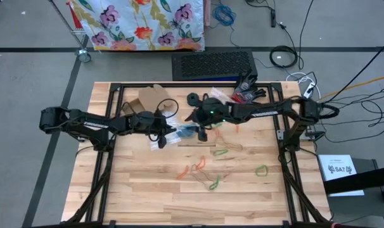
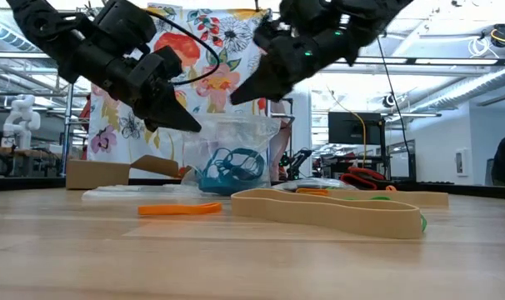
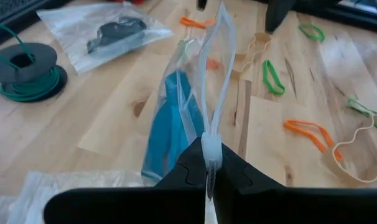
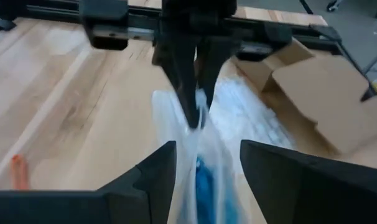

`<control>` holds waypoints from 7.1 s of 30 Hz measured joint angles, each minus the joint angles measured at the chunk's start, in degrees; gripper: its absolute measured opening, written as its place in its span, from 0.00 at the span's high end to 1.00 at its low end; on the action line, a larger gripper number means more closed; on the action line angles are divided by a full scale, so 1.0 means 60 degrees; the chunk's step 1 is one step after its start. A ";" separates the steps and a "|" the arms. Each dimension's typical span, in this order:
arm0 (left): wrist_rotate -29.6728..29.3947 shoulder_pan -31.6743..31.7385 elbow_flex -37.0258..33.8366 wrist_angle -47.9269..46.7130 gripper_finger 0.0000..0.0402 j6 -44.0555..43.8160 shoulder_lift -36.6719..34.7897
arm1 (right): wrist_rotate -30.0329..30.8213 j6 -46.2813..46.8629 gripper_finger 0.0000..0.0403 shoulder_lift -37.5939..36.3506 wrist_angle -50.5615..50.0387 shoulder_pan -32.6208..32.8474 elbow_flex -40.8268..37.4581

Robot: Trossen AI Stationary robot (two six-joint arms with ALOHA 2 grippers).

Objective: Sort rubber bands
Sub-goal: Close the transparent zip bag

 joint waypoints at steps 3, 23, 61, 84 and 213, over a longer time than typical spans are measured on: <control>0.0000 0.0000 0.0241 -0.0467 0.99 -0.0179 0.0000 | -0.0003 -0.0264 0.58 0.0524 -0.0320 0.0062 0.0833; 0.0058 -0.0007 0.1103 -0.1938 0.94 -0.0160 0.0000 | 0.0093 -0.0382 0.97 0.2024 -0.2441 0.0149 0.2571; -0.0175 -0.0018 -0.0675 0.1925 0.99 0.0156 0.0004 | -0.0013 0.0353 0.99 0.1864 -0.2255 0.0211 0.2564; -0.0252 -0.0007 -0.0576 0.1431 1.00 -0.0186 0.0004 | 0.0052 -0.0569 0.75 0.1864 -0.0639 0.0531 0.2560; -0.0485 -0.0007 -0.0565 0.0364 1.00 0.0849 -0.1668 | 0.0887 0.0038 0.96 0.1338 -0.5785 0.0309 0.2553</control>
